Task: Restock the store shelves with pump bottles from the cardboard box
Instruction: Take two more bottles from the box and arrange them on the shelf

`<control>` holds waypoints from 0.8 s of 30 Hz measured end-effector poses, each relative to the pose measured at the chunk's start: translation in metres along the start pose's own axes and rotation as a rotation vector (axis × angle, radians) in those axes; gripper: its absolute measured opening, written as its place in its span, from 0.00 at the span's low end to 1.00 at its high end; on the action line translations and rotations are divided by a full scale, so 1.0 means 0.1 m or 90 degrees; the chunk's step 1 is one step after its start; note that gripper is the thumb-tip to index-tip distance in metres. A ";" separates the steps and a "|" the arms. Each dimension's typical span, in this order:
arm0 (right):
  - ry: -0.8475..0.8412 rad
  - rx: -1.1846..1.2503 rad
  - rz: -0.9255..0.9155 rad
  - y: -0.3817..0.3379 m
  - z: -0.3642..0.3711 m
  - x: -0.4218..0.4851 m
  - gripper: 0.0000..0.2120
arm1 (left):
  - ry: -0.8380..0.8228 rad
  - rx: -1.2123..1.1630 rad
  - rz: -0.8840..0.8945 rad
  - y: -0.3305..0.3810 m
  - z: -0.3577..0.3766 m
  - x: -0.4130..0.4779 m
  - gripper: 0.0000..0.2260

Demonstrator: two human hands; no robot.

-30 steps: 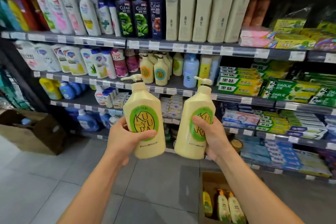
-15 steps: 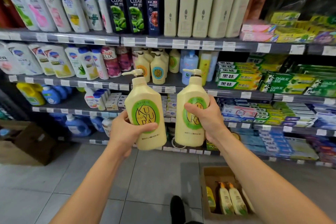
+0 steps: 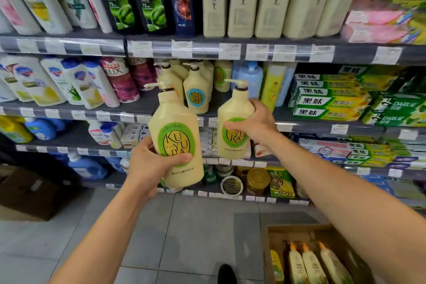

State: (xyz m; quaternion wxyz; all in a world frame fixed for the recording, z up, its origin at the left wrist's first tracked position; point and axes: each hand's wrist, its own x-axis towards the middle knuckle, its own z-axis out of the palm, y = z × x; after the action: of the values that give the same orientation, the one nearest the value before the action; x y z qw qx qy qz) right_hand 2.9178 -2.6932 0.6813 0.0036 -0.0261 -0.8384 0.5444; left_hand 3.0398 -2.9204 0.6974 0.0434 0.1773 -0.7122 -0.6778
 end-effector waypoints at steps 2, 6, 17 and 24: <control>-0.004 -0.036 -0.040 -0.06 0.08 0.33 0.42 | -0.005 0.005 0.006 0.00 0.03 0.19 0.25; 0.011 -0.097 -0.092 -0.18 0.32 0.88 0.39 | -0.010 -0.015 0.012 -0.04 0.02 0.56 0.25; 0.076 -0.243 -0.119 0.00 0.70 1.55 0.38 | -0.001 -0.014 -0.020 -0.29 -0.17 0.95 0.28; 0.061 -0.265 -0.075 0.09 0.82 1.74 0.39 | -0.031 -0.028 -0.044 -0.33 -0.23 1.00 0.29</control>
State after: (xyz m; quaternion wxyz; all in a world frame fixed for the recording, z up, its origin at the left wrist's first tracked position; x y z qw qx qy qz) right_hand 2.7413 -2.7559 0.6358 0.0698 -0.0034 -0.9317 0.3565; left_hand 2.9601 -2.9736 0.6488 0.0062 0.1844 -0.6915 -0.6985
